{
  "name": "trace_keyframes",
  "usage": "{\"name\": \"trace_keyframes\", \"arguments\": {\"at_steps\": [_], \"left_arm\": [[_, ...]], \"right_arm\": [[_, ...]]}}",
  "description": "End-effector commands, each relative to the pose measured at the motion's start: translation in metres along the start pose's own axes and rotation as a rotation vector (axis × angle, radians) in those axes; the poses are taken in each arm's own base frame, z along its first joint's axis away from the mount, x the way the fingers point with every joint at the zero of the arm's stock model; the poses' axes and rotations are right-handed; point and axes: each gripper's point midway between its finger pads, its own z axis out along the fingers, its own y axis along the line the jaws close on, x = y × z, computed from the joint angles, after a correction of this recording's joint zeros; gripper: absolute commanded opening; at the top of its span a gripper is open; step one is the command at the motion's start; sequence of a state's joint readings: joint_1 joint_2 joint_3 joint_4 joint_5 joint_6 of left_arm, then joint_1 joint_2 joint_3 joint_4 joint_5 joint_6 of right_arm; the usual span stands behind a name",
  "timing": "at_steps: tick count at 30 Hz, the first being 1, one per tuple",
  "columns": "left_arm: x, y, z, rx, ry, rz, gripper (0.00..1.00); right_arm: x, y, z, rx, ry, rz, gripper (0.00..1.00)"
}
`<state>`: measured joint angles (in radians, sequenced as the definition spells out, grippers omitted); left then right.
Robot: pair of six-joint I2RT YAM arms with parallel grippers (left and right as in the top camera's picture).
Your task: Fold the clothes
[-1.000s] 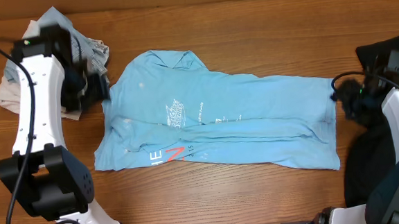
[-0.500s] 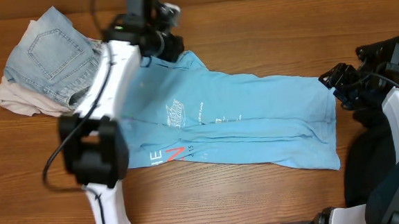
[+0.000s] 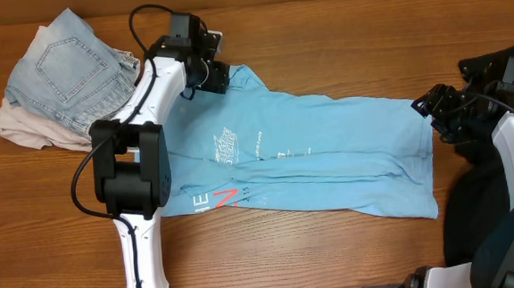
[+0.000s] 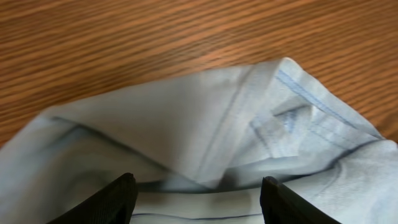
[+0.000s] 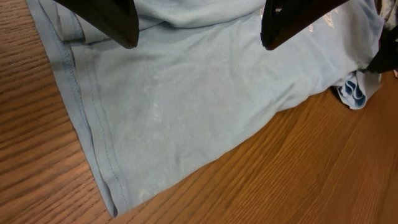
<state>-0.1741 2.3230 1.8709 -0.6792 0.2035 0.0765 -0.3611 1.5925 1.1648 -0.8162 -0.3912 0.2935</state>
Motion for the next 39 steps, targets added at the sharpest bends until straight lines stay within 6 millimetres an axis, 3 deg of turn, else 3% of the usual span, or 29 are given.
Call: {"name": "trace_keyframes", "arguments": {"at_steps": [1,6,14,23,26,27,34,39], "left_arm": [[0.005,0.009,0.012,-0.021,0.017,-0.030,0.66],[0.008,0.007,0.024,-0.002,0.020,-0.057,0.63],[-0.013,-0.001,0.023,0.050,-0.062,-0.126,0.57],[-0.016,0.000,0.023,0.046,-0.077,-0.122,0.40],[-0.011,0.001,0.026,0.039,-0.058,-0.127,0.53],[-0.010,0.002,0.028,0.039,-0.054,-0.128,0.52],[-0.002,0.003,0.039,0.041,-0.032,-0.193,0.04],[-0.019,0.004,0.026,0.056,-0.077,-0.231,0.04]], "right_arm": [[-0.009,0.003,-0.008,0.002,-0.036,-0.018,0.66],[-0.011,-0.001,-0.008,0.026,-0.045,-0.017,0.66],[-0.015,0.000,-0.008,0.023,-0.063,-0.024,0.66],[-0.018,0.002,-0.008,0.019,-0.075,-0.029,0.66],[-0.019,0.002,-0.008,0.017,-0.078,-0.031,0.66],[-0.019,0.002,-0.008,0.017,-0.079,-0.031,0.66],[-0.022,0.003,-0.008,0.014,-0.088,-0.036,0.66],[-0.030,0.005,-0.005,0.003,-0.116,-0.048,0.66]]}}
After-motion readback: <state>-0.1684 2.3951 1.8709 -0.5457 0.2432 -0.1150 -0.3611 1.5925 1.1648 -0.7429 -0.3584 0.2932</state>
